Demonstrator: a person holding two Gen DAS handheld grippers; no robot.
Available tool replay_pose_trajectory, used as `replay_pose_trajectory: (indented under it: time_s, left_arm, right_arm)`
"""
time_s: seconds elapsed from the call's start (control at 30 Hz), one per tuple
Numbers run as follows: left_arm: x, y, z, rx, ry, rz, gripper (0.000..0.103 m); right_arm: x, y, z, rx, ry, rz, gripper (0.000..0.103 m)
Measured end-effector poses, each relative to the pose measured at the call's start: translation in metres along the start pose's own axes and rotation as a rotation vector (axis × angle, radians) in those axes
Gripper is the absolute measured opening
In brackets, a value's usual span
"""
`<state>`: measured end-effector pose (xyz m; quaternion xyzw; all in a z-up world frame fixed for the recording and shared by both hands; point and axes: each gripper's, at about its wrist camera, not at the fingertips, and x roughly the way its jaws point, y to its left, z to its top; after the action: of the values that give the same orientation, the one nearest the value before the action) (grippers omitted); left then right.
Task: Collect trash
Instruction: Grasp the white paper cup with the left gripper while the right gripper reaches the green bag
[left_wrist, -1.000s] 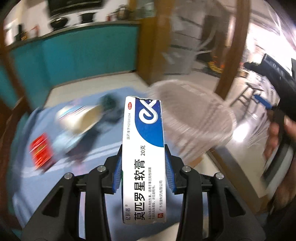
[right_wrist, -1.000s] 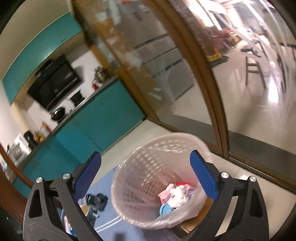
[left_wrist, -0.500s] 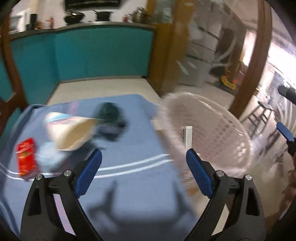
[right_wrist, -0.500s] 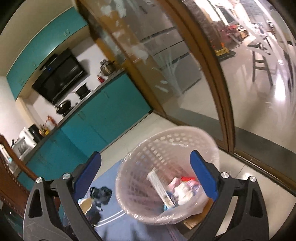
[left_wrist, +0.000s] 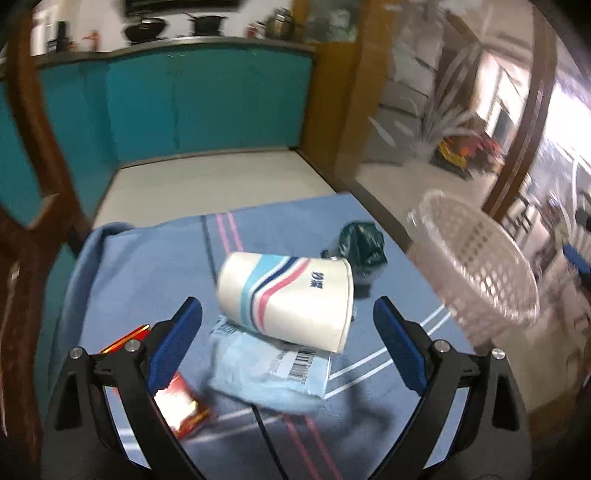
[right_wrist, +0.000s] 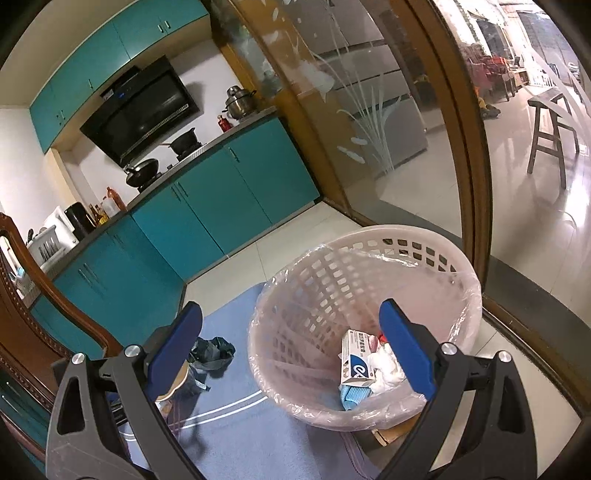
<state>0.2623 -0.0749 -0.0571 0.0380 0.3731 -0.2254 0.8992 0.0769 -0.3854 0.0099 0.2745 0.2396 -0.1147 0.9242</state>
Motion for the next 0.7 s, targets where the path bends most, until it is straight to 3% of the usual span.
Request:
replay_pose_trajectory:
  time_s: [0.23,0.3,0.4,0.47,0.57,0.63,0.7]
  left_arm:
    - [0.033,0.005,0.010,0.028,0.072,-0.043,0.093]
    - [0.036,0.000,0.010,0.056,0.090,-0.056,0.080]
    - [0.037,-0.006,0.007,0.065,0.131,-0.079,0.040]
    - [0.036,-0.009,0.002,0.067,0.162,-0.107,0.030]
    - [0.026,-0.016,-0.005,0.103,0.170,-0.091,0.031]
    - [0.016,-0.017,-0.007,0.107,0.145,-0.077,0.041]
    - [0.010,-0.015,-0.009,0.098,0.135,-0.090,0.033]
  right_arm:
    - [0.007,0.008,-0.002,-0.028,0.016,0.001,0.095]
    - [0.009,0.013,-0.005,-0.045,0.024,0.005,0.095]
    - [0.015,0.024,-0.011,-0.079,0.041,0.016,0.095]
    - [0.020,0.030,-0.014,-0.097,0.058,0.021,0.095]
    - [0.027,0.041,-0.022,-0.123,0.094,0.033,0.095]
    - [0.029,0.047,-0.027,-0.139,0.107,0.042,0.095]
    - [0.029,0.050,-0.030,-0.148,0.116,0.049,0.095]
